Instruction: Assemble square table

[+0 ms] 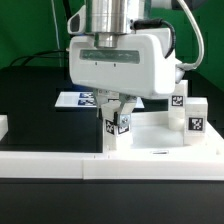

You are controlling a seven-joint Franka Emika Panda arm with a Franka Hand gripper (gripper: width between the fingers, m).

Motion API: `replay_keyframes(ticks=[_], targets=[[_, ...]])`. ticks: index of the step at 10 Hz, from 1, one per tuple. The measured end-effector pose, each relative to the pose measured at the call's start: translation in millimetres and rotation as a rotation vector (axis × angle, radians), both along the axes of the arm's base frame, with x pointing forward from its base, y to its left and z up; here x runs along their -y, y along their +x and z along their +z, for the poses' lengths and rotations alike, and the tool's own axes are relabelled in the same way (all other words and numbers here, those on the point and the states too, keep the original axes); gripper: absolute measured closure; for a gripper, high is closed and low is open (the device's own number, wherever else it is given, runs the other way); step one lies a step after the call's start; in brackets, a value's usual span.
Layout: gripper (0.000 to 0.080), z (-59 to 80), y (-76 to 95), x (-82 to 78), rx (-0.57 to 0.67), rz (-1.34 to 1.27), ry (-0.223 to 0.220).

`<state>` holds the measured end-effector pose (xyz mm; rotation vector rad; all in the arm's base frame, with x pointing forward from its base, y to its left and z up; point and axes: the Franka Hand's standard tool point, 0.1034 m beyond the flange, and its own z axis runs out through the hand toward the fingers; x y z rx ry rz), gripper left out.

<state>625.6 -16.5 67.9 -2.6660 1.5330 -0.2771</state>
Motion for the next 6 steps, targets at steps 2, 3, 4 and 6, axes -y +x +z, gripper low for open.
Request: replay_keyframes(ticks=[2,3,4,6], targets=[[0.0508,-0.2,-1.9,-7.9,-0.002,-0.2,0.042],[0.0506,-0.6,-3.9,-17.4,-0.011,-0.313,0.061],[0.0506,0.1,-4.2,-19.8,-0.01,-0.402,0.068],[0.0506,-0.6,-4.5,-19.3,0.001,-0.638,0.119]])
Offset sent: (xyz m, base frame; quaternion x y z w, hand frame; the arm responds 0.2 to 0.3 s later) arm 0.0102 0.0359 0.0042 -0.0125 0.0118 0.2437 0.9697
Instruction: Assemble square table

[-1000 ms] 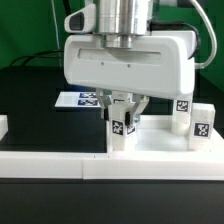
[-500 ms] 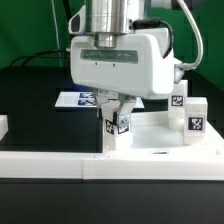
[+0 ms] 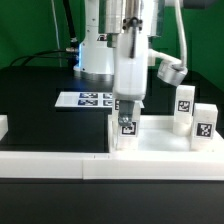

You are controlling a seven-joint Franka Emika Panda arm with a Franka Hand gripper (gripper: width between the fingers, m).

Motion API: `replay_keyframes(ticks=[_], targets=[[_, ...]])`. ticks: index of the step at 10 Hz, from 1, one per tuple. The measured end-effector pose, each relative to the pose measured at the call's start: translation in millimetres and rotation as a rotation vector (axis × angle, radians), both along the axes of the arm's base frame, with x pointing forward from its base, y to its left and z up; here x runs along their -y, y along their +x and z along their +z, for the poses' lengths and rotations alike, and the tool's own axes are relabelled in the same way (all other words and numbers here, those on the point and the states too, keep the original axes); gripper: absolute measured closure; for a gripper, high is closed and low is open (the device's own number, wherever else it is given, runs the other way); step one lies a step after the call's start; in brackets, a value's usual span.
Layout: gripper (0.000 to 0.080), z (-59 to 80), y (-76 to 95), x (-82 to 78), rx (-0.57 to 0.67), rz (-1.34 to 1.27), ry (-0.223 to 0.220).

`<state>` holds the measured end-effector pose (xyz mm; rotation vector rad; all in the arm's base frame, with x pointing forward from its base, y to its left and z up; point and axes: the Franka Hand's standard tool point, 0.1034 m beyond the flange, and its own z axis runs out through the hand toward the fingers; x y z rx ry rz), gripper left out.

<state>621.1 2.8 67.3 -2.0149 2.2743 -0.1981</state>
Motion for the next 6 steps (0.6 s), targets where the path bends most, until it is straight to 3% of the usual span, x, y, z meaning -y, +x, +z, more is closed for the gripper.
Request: replay_keyframes(ticks=[4,6], targets=[[0.0497,-0.8,-0.3,1.1,0.049,-0.383,0.101],[0.0493,-0.8,-0.6,1.4,0.039,-0.371,0.099]])
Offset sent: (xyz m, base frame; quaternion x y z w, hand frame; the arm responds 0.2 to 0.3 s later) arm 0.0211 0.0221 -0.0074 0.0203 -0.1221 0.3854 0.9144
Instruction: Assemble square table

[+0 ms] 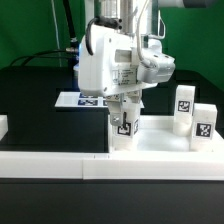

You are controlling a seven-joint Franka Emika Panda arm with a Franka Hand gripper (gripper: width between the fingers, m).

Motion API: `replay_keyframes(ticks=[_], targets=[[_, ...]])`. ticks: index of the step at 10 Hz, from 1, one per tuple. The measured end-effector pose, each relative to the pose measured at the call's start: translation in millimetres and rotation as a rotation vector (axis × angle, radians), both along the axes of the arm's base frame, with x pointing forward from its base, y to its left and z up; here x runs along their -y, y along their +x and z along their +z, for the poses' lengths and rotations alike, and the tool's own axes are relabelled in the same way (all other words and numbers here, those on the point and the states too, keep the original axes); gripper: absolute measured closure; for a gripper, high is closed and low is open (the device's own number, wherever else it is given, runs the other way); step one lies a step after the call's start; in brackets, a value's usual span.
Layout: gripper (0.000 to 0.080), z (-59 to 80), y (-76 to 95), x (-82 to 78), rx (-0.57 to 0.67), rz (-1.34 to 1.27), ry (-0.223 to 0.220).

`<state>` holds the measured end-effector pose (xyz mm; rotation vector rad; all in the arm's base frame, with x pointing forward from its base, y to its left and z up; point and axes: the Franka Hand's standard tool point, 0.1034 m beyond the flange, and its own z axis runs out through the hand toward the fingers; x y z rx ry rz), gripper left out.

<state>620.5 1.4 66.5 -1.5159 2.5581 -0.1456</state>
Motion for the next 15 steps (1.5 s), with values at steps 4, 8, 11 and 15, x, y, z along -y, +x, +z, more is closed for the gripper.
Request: replay_keyframes(ticks=[4,8,11,15], targets=[[0.0247,3.7,2.7,-2.1,0.005,0.444,-0.085],[0.0151,3.1,3.0,-2.0,0.002,0.725,-0.141],[0.015,2.9,2.9,-2.0,0.002,0.758,-0.147],[0.015,2.6,2.8,-1.9,0.001,0.758,-0.147]])
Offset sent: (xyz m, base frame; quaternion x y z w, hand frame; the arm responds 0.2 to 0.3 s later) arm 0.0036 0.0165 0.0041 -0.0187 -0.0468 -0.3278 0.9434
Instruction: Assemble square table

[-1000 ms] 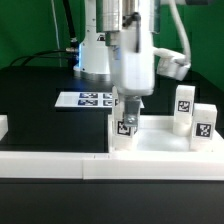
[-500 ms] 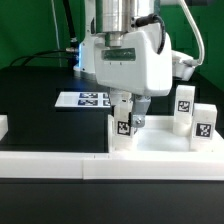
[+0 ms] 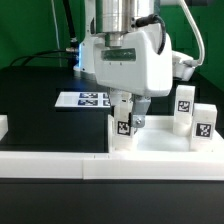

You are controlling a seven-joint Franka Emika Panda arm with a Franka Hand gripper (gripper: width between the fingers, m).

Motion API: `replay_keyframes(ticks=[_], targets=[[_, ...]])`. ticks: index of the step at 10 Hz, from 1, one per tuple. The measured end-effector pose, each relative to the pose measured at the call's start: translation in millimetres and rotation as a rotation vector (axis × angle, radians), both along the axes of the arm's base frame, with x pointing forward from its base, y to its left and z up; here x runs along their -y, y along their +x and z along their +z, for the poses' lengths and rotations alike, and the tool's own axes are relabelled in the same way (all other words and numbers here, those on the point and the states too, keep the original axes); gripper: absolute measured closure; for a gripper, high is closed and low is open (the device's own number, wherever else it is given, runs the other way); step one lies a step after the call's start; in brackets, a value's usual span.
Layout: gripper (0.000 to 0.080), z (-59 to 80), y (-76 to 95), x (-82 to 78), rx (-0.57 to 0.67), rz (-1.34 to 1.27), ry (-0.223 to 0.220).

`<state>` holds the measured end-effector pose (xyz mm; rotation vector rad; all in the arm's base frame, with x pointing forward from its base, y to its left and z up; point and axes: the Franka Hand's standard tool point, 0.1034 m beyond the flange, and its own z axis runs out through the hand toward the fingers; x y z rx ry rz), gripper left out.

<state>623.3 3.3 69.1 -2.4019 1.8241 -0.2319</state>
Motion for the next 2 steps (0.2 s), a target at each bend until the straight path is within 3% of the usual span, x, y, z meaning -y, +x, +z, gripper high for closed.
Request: replay_keyframes(ticks=[2], targets=[[0.015,-0.1,0.0,0.0,0.0,0.0,0.0]])
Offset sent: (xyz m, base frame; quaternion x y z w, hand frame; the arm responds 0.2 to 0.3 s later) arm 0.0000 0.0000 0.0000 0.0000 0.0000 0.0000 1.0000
